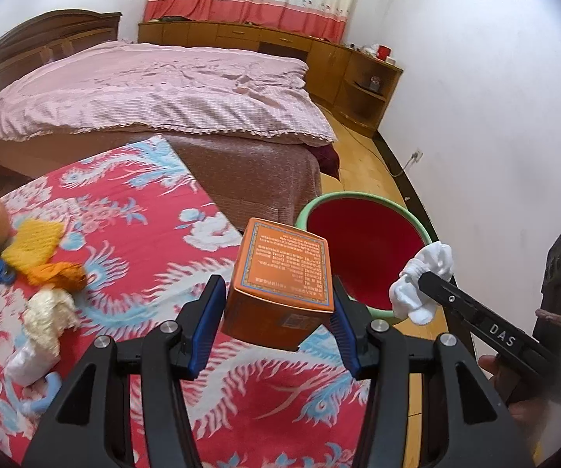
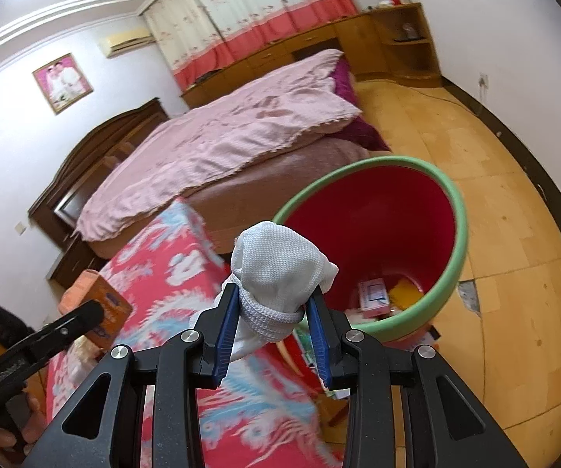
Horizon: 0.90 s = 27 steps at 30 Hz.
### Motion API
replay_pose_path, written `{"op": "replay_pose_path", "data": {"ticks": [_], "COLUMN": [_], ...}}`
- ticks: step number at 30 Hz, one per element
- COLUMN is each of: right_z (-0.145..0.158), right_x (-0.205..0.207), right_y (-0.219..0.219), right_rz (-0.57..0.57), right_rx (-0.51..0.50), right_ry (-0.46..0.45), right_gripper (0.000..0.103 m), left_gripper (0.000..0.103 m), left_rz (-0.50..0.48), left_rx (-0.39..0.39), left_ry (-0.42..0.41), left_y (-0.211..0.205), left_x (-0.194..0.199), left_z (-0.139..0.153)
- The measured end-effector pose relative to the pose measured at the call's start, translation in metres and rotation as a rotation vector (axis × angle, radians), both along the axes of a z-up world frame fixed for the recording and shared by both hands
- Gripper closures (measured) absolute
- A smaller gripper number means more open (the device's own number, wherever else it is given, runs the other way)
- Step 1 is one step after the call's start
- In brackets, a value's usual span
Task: Collect trash
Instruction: 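Carry the orange box and white cloth over the red bucket, then open the right tool to drop the white cloth into the bucket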
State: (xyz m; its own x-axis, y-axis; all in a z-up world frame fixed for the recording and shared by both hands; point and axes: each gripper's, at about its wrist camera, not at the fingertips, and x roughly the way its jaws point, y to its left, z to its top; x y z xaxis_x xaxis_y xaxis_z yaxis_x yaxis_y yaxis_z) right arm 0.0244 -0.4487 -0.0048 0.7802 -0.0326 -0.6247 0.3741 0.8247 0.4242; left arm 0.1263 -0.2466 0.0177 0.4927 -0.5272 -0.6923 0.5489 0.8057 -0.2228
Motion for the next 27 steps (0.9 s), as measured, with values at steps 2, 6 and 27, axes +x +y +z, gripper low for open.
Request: {"op": "replay_pose_path", "data": {"ticks": [2, 6, 27], "right_z": [-0.005, -0.016, -0.036], "right_x": [0.001, 0.004, 0.004], "right_y": [-0.009, -0.025, -0.071], "right_rz": [-0.016, -0.047, -0.15], "right_rx": [0.005, 0.012, 0.008], "right_ry": [0.011, 0.039, 0.071], "right_gripper": [0.068, 0.067, 0.058], "left_gripper": [0.05, 0.05, 0.05], "left_rz": [-0.012, -0.045, -0.185], "left_rx": [0.005, 0.016, 0.067], "left_ry": [0.003, 0.02, 0.08], "left_y": [-0.008, -0.028, -0.107], "left_x": [0.003, 0.01, 0.024], "left_z": [-0.002, -0.01, -0.048]}}
